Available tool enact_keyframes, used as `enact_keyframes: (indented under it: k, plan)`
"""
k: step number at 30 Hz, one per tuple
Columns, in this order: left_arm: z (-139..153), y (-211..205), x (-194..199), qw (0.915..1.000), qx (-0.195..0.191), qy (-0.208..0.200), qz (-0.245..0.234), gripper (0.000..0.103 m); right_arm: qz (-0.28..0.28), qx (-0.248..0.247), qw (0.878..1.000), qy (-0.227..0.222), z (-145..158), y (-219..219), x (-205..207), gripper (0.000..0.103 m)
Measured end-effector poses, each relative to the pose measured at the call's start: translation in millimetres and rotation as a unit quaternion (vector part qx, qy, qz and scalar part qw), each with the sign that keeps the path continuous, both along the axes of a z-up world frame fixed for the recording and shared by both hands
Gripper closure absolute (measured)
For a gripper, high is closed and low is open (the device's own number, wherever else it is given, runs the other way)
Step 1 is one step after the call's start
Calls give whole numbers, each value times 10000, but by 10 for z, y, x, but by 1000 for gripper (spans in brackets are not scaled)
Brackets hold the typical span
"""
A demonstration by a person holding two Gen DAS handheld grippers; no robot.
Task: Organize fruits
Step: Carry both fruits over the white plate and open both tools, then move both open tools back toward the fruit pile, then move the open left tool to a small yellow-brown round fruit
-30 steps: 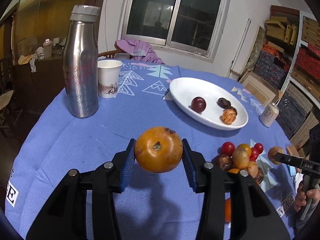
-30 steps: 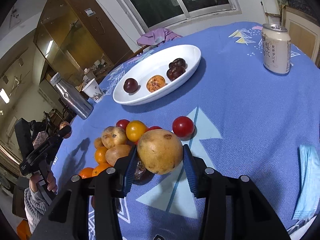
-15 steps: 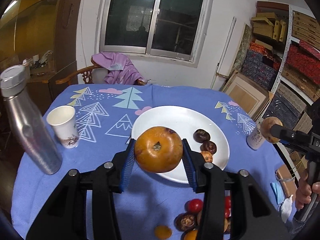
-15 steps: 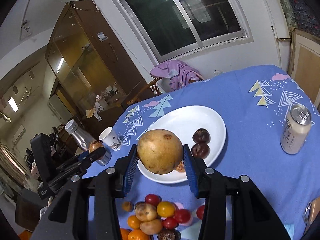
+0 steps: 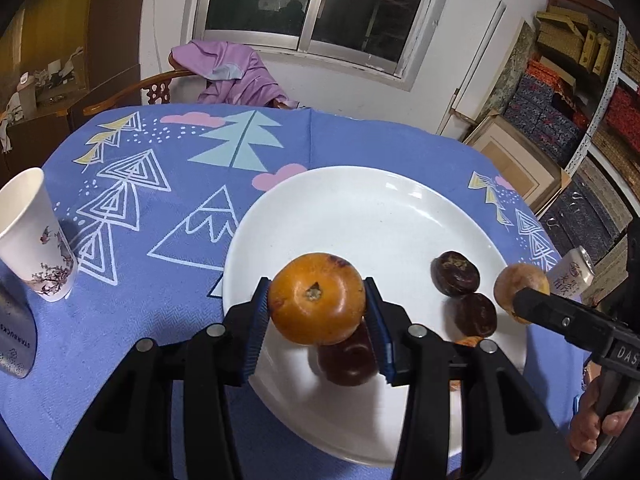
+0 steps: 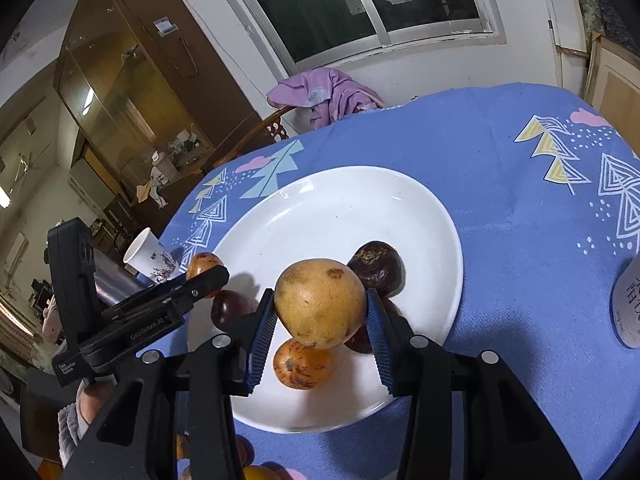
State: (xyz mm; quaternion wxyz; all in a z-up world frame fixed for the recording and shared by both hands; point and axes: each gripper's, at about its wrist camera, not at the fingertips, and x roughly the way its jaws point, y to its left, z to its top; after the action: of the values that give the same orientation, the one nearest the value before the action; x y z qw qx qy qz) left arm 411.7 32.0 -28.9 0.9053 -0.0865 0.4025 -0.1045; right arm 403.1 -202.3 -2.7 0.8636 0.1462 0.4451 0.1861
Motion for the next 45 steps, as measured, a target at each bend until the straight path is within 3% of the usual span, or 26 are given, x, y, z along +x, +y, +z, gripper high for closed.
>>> enact_keyframes:
  k: [1, 3, 4, 8, 12, 18, 24, 27, 31, 35, 39, 45]
  plan:
    - [-16, 9, 33, 10000, -20, -2, 8, 55, -1, -26, 10000, 28, -20, 10, -1, 57]
    - [-5, 20, 27, 10000, -50, -60, 8, 34, 1, -68, 9999, 104, -61, 24, 8, 56]
    - [28, 23, -2, 9999, -47, -140, 36, 30, -31, -88, 9999, 110, -78, 27, 4, 56]
    - [177, 45, -146, 9993, -77, -350, 116, 19, -37, 89, 9999, 119, -74, 11, -5, 48]
    - [349, 110, -290, 9984, -43, -518, 211, 10, -95, 405, 9989, -218, 241, -87, -158, 48]
    - [616, 222, -710, 9951, 406, -820, 379, 7, 140, 739, 9911, -1101, 992, -109, -608, 30]
    - [532, 379, -1314, 9946, 638, -693, 429, 6, 395, 827, 9866, -1348, 1365, -54, -1080, 23]
    - [284, 416, -1610, 9936, 927, -474, 435, 6, 327, 577, 9883, -1374, 1311, -62, -1341, 12]
    - [15, 384, -1947, 9927, 1120, -229, 384, 6, 20, 395, 9933, -1084, 926, -254, -1607, 11]
    - [-46, 234, -2154, 9859, 1598, -440, 234, 6, -403, 367, 9964, -649, 466, -553, -1721, 11]
    - [-136, 95, -2177, 9795, 1952, -487, 63, 6, -749, 584, 9947, -404, 286, -749, -1666, 11]
    - [-187, 77, -2108, 9831, 1795, -329, -154, 6, -787, 712, 9939, -305, 235, -792, -1648, 11]
